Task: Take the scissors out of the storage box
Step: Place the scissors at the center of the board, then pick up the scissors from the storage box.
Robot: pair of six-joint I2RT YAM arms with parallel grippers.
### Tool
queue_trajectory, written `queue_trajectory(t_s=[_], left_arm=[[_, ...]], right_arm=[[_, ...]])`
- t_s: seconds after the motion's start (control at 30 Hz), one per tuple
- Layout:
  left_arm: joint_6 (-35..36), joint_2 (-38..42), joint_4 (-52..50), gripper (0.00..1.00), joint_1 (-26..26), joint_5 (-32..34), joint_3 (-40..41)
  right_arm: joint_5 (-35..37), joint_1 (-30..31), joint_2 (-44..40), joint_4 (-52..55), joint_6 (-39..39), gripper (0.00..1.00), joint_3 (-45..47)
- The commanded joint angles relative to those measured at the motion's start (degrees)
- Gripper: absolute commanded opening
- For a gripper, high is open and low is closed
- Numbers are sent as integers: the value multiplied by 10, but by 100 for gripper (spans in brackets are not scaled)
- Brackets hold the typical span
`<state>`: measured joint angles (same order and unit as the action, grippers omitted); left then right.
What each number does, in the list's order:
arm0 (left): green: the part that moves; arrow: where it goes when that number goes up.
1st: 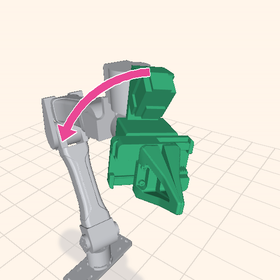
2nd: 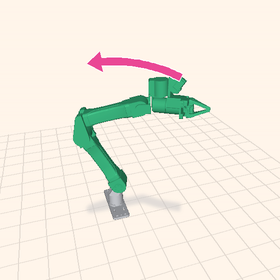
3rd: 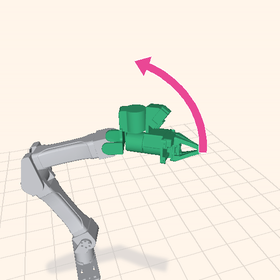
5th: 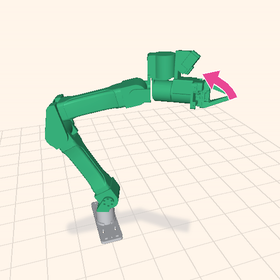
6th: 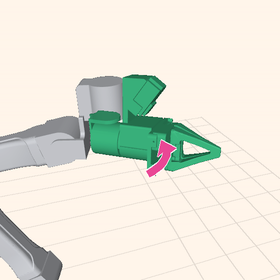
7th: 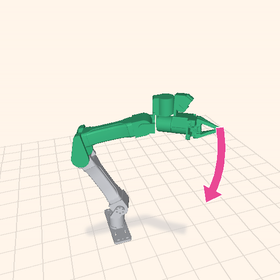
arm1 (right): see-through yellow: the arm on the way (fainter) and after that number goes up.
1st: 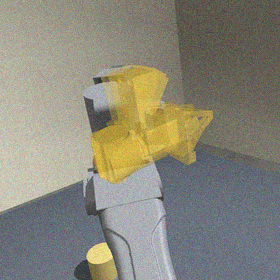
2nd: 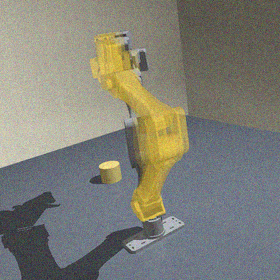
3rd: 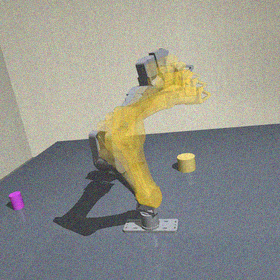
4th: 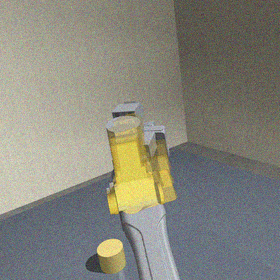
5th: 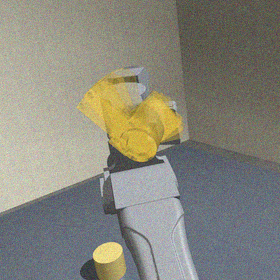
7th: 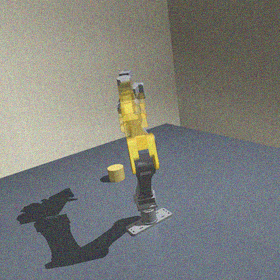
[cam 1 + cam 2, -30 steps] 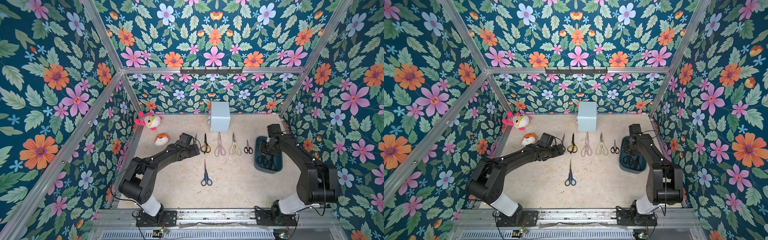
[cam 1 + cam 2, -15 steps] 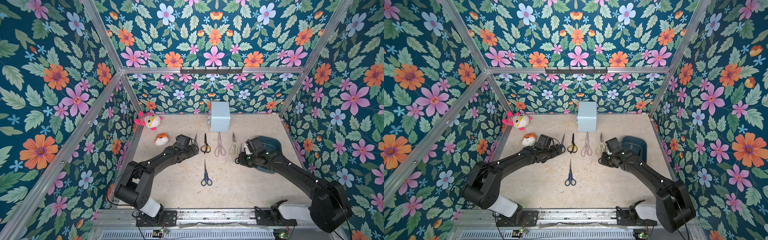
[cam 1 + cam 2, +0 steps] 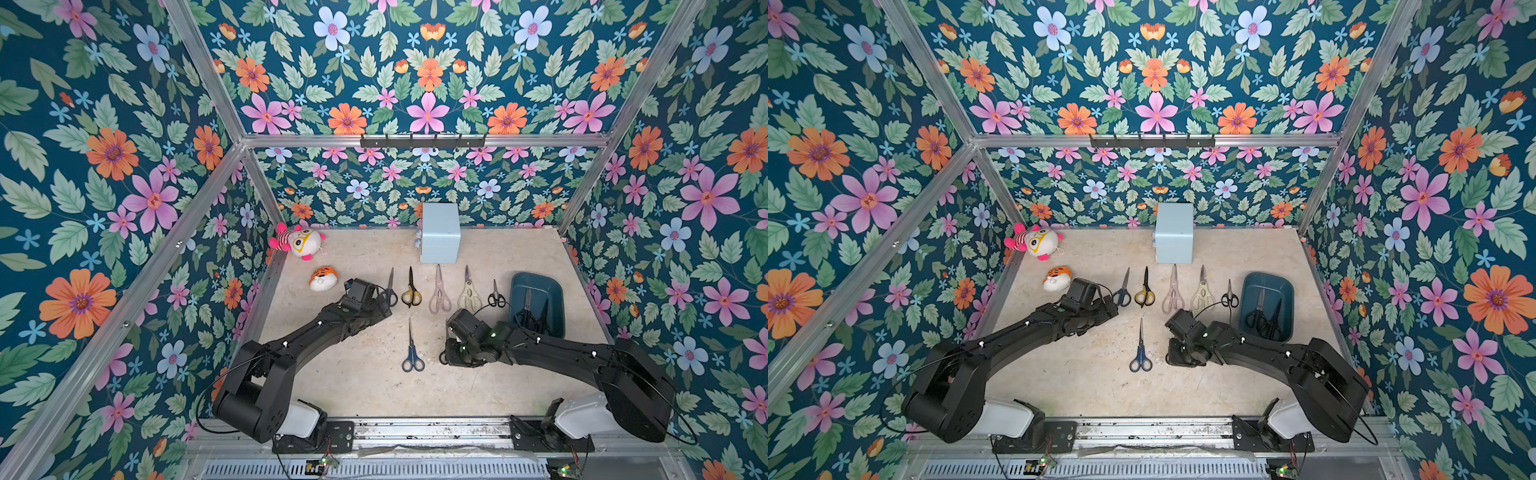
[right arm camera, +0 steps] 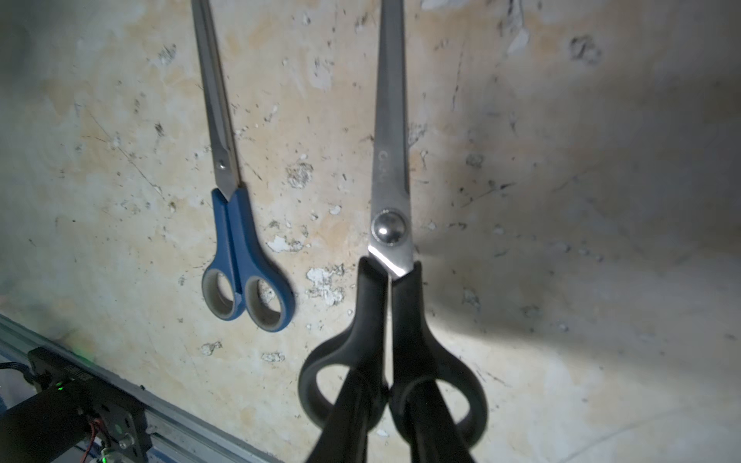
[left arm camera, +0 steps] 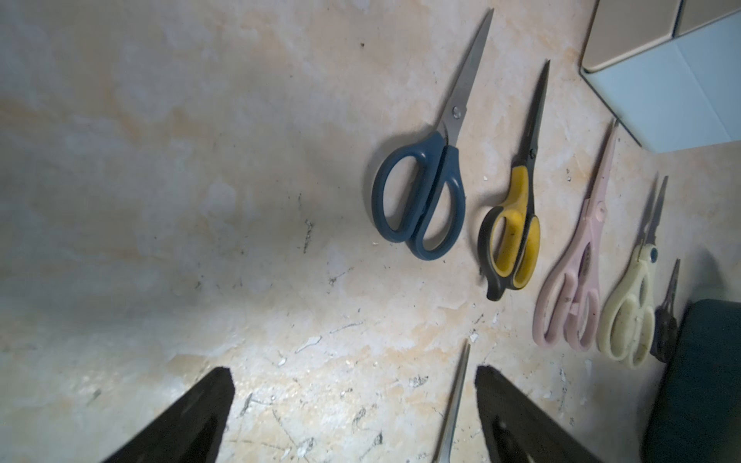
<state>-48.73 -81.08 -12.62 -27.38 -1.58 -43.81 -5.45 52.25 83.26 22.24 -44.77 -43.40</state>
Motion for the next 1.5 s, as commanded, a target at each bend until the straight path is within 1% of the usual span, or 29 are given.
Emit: queue_trajectory(t_s=[0.0, 0.17, 0.3, 0.43, 0.47, 0.53, 0.57, 0.63, 0.8, 0.87, 0.97, 1.13, 1.23, 1.33, 1.43, 1.47], left_arm=[[2, 8, -6, 99, 0, 13, 4], [8, 5, -13, 98, 0, 14, -1], [7, 6, -11, 98, 0, 15, -2], [5, 7, -11, 98, 0, 16, 1], [4, 8, -11, 98, 0, 16, 2], [4, 9, -10, 98, 0, 17, 5], [4, 9, -10, 98, 0, 16, 6], [4, 9, -9, 98, 0, 17, 7], [5, 6, -10, 99, 0, 17, 5], [7, 5, -11, 98, 0, 18, 3], [10, 0, -11, 98, 0, 14, -4], [14, -9, -11, 98, 0, 9, -15], [14, -9, -11, 98, 0, 9, -17], [14, -9, -10, 98, 0, 9, -16], [14, -10, -9, 98, 0, 8, -14], [14, -12, -8, 98, 0, 7, -13]], right_arm=[[7, 3, 9, -39, -46, 0, 18], [16, 4, 33, -53, -39, 0, 13], [26, 17, 70, -33, -17, 0, -14], [45, 26, 101, -4, -15, 0, -38], [47, 27, 107, 2, -16, 3, -42], [48, 29, 111, 7, -14, 15, -47], [48, 29, 111, 8, -14, 19, -48], [50, 29, 111, 11, -15, 24, -51], [57, 29, 101, 29, -16, 30, -71], [58, 29, 94, 45, -15, 31, -85], [74, 29, 80, 74, -9, 35, -114], [89, 17, 59, 113, 6, 37, -158], [96, -11, 39, 138, 19, 36, -171], [105, -64, 9, 153, 41, 36, -167], [110, -139, -20, 166, 72, 36, -154], [108, -174, -27, 167, 86, 36, -146]])
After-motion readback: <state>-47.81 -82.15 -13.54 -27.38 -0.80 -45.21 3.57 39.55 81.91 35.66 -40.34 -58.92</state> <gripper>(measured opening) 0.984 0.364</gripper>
